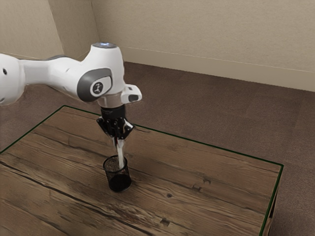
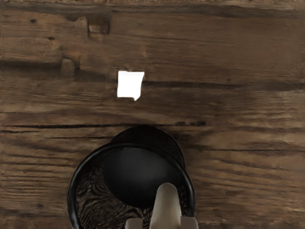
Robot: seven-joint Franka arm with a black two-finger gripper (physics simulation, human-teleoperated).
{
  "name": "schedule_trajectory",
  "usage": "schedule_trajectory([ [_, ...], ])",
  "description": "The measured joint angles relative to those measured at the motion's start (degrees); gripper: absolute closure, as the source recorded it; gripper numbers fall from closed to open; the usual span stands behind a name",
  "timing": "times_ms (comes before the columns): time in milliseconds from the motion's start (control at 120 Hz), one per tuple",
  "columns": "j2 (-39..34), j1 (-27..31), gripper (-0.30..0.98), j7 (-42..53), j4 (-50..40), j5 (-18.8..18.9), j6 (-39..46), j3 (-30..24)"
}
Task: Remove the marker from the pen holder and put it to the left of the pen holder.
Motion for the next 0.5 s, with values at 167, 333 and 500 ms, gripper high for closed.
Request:
schedule_trajectory([
  [167,-7.06,-3.47,0.75,-1.5,-0.97,3.4,-3.14,2.84],
  [333,-8.59,1.89,0.76,-2.39,1.81,6.73,-7.14,10.61],
  [500,-6.7,8.19,0.76,-3.4,-6.29,8.68,-9.57,13.02],
])
